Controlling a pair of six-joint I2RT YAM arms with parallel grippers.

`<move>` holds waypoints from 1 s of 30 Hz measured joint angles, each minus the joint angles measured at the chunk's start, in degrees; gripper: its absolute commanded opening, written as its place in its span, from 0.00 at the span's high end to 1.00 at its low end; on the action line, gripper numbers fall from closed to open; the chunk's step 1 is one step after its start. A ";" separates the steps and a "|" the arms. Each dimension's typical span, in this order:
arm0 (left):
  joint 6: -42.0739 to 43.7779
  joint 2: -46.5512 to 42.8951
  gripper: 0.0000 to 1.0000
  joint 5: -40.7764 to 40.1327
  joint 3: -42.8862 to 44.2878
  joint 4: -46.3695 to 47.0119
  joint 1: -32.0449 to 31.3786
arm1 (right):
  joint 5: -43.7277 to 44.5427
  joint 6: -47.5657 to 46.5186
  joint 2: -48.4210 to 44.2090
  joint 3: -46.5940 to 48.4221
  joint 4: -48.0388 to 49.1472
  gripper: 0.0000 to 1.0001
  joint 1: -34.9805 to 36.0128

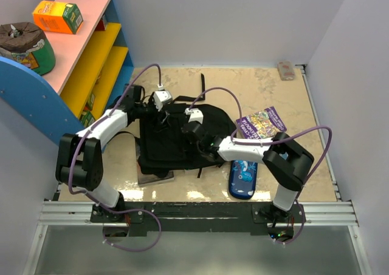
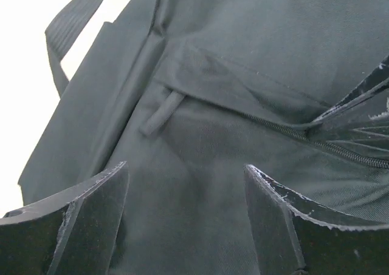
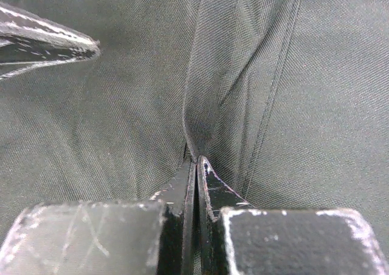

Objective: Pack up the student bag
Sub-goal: Unzip the student bag at the center of the board.

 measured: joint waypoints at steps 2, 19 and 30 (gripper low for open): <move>2.27 1.33 0.22 0.63 1.46 -1.25 -0.70 | -0.59 0.90 -0.50 -1.66 2.05 1.00 -0.11; 11.96 9.46 0.27 0.76 9.49 -4.48 -1.81 | -3.54 4.07 -2.47 -6.88 8.31 1.00 -0.26; 17.42 12.04 0.40 -0.09 11.91 -11.26 -4.68 | -3.61 4.09 -3.15 -7.65 8.72 1.00 -0.26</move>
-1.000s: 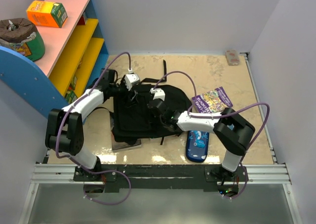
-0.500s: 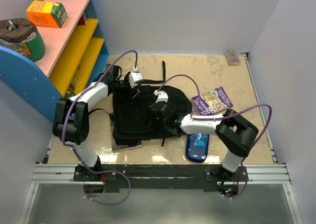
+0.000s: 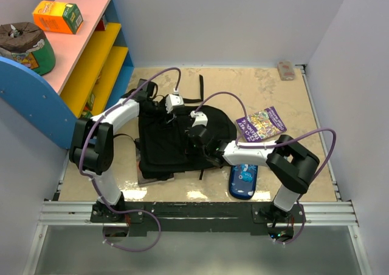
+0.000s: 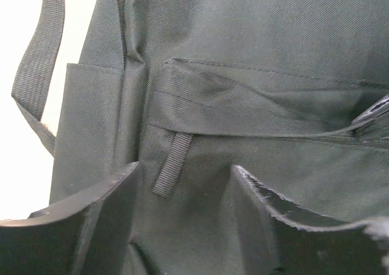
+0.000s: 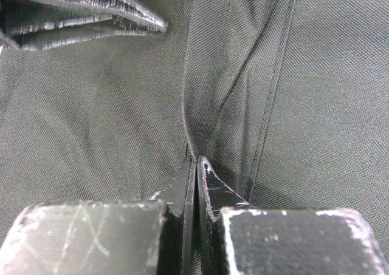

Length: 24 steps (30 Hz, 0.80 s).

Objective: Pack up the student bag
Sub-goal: Unzip the student bag at the center of the board.

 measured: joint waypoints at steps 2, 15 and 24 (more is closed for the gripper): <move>0.28 0.11 0.51 -0.48 0.17 -0.15 0.00 | -0.28 0.00 -0.09 -0.04 -0.02 1.00 0.00; 1.55 0.63 1.00 -0.87 1.27 -1.51 -1.64 | -0.39 0.07 -0.17 -0.24 -0.02 1.00 0.00; 1.79 -1.77 0.95 -1.84 -0.57 -2.54 -1.77 | -0.85 0.83 -1.38 -0.79 -0.44 1.00 -0.48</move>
